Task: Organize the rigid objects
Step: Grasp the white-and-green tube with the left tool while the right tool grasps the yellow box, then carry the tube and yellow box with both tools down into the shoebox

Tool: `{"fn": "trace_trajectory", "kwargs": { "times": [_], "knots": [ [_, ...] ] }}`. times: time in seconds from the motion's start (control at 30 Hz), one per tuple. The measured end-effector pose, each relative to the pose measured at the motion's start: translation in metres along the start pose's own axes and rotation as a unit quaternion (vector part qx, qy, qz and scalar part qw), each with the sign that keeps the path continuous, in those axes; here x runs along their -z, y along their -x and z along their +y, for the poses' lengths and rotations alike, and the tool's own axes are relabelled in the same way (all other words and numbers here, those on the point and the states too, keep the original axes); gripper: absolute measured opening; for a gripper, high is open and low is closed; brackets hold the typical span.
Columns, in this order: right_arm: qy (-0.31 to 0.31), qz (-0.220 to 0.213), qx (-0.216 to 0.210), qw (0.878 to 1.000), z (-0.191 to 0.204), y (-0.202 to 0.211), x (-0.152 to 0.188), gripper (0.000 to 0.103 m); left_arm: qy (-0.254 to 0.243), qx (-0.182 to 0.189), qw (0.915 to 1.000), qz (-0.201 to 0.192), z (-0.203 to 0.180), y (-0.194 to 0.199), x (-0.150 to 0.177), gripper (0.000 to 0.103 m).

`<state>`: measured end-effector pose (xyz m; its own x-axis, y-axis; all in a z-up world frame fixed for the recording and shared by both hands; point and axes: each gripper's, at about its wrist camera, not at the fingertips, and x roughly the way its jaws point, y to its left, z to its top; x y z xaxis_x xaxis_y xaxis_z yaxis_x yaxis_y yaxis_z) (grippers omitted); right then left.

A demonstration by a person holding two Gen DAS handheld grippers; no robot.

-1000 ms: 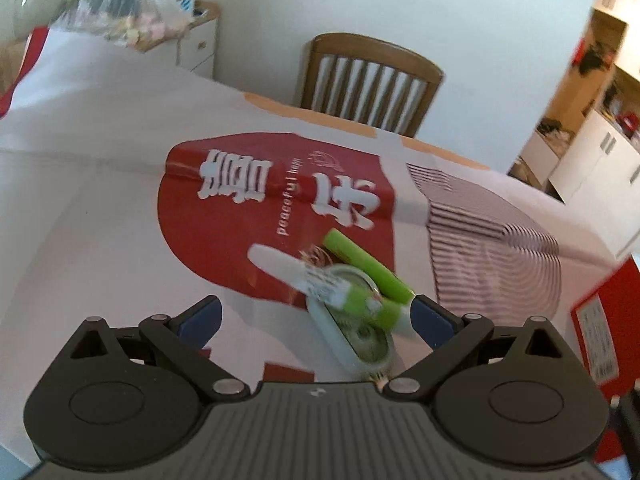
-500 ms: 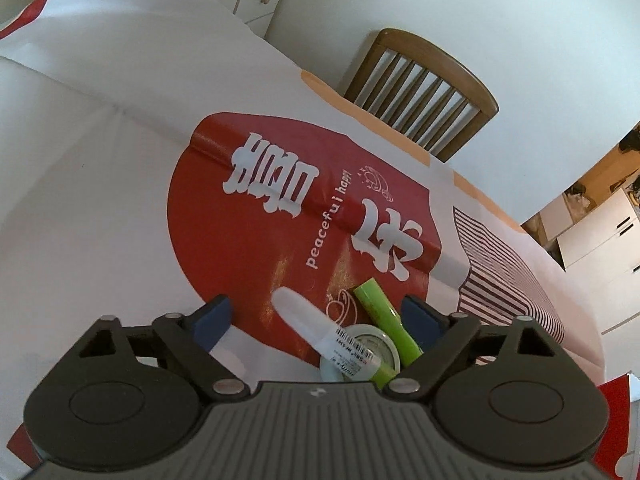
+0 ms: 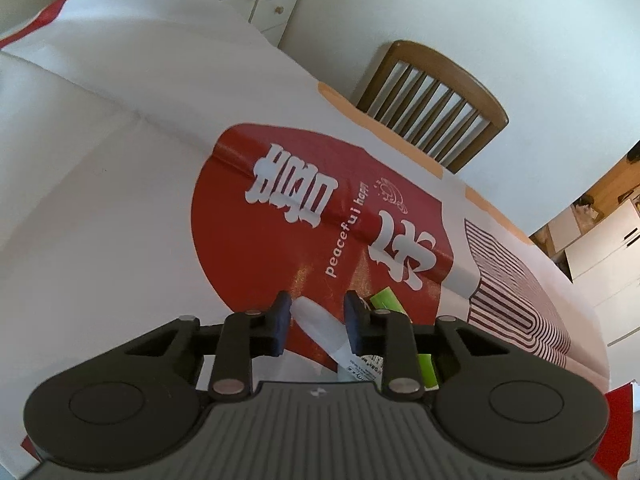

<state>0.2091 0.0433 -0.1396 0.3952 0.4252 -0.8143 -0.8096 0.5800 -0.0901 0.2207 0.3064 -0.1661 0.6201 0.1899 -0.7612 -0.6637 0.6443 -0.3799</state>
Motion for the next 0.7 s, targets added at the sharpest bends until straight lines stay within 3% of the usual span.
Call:
{"fn": "trace_trajectory", "kwargs": {
  "times": [0.27,0.7],
  "knots": [
    [-0.008,-0.009,0.005,1.000,-0.004,0.013,0.003,0.071,-0.013,0.033,0.9992,-0.020,-0.001,0.031,0.008,0.019],
    [-0.050,-0.048,-0.010,0.998,-0.025,0.077,0.012,0.071,-0.053,0.089,0.9934,-0.050,-0.023,0.091,0.017,0.014]
  ]
}}
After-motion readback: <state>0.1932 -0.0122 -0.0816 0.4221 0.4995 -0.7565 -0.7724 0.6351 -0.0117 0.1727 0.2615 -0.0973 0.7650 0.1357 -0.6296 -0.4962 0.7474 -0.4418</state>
